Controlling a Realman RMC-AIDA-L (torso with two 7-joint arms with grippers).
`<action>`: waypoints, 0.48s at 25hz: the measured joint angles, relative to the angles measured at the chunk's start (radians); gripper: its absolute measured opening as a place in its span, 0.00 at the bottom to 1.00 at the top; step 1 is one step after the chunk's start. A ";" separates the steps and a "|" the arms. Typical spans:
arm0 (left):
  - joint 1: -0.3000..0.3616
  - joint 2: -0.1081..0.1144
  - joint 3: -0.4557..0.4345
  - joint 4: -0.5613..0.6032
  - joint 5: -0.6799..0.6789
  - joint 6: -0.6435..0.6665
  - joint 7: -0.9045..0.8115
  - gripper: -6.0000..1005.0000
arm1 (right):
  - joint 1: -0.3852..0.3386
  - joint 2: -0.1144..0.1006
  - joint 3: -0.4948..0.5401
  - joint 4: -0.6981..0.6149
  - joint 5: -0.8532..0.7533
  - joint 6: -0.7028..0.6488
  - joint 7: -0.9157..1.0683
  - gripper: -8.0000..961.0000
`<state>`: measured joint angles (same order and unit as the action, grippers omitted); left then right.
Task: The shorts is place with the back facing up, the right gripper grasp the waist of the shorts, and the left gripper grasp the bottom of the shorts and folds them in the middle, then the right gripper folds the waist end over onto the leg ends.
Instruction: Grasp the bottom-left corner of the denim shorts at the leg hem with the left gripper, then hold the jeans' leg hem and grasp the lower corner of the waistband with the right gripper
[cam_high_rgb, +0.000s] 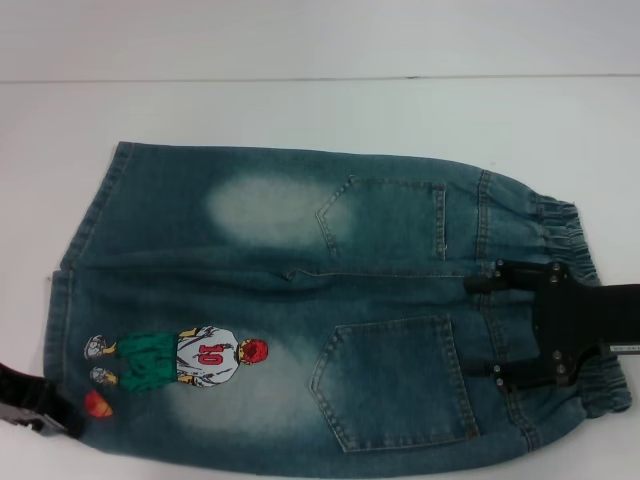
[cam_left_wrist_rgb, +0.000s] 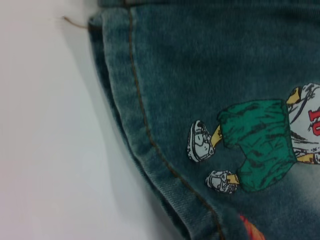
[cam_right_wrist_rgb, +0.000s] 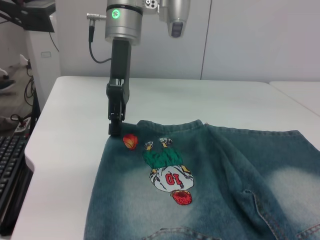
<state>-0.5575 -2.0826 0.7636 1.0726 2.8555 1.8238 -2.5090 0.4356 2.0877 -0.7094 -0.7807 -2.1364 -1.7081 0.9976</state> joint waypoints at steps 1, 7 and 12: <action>0.000 0.000 -0.002 0.003 0.000 0.000 0.000 0.63 | 0.000 0.000 0.000 0.000 0.001 0.000 0.000 0.94; 0.001 -0.003 -0.013 0.045 -0.008 -0.001 0.005 0.23 | 0.000 0.001 0.016 0.000 0.004 0.000 0.001 0.94; 0.002 -0.016 -0.015 0.075 -0.020 -0.007 0.022 0.13 | 0.000 0.003 0.053 0.008 0.005 -0.007 0.010 0.94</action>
<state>-0.5553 -2.0985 0.7489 1.1480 2.8358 1.8173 -2.4869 0.4357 2.0906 -0.6566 -0.7723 -2.1312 -1.7152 1.0075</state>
